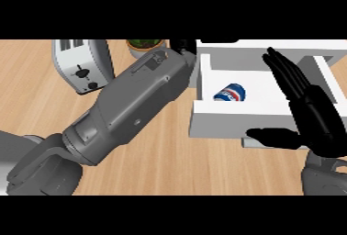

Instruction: Pick up the can, place it into the drawer and close the drawer

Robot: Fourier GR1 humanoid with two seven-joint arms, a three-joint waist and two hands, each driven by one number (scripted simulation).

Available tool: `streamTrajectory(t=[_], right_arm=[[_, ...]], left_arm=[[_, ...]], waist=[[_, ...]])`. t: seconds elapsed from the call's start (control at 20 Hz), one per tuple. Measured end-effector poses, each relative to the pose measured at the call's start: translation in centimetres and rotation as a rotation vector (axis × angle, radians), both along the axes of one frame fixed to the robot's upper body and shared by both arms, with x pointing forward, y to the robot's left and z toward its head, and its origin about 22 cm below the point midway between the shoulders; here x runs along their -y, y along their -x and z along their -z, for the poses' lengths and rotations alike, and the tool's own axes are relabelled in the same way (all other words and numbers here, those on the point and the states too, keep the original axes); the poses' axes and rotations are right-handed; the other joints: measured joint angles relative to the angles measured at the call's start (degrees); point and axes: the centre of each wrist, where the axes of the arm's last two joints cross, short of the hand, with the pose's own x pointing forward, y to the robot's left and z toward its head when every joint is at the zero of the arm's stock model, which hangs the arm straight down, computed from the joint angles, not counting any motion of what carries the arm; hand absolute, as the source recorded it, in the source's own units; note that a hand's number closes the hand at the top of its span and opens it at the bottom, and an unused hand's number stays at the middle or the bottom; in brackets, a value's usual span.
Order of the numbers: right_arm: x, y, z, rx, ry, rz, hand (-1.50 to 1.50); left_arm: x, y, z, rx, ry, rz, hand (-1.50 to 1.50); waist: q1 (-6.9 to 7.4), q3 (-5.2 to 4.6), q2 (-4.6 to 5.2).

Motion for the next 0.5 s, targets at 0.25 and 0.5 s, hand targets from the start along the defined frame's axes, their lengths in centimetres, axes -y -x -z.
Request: streamTrajectory(t=[0.25, 0.5], right_arm=[[-1.6, -3.8, 1.2, -0.02, 0.152, 0.006, -1.5], [-3.0, -6.8, 3.8, -0.032, 0.26, 0.051, -1.5]], left_arm=[[-1.2, -0.1, -0.5, 0.0, -0.006, -0.011, -1.5], [-3.4, -0.6, -1.1, 0.007, -0.017, -0.039, -1.5]], waist=[[0.56, -0.01, -0.11], [0.62, 0.01, -0.05]])
